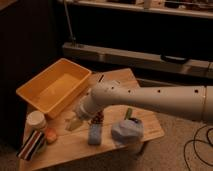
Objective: Place apple in tray
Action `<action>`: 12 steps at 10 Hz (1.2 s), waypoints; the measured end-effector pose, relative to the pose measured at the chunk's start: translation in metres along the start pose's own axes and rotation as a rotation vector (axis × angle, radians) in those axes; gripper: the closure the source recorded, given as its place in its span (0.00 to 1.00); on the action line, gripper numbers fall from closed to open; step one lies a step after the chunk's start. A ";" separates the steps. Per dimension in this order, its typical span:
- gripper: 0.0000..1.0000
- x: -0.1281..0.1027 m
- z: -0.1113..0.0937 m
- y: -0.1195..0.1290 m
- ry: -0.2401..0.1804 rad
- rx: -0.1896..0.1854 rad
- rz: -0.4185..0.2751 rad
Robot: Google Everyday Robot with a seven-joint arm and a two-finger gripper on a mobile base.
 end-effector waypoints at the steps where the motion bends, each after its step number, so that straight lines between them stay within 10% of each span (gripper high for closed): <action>1: 0.35 -0.002 -0.004 -0.003 -0.030 0.001 -0.047; 4: 0.35 -0.002 0.006 -0.002 -0.020 -0.003 -0.064; 12: 0.35 0.003 0.115 0.007 -0.032 -0.073 -0.251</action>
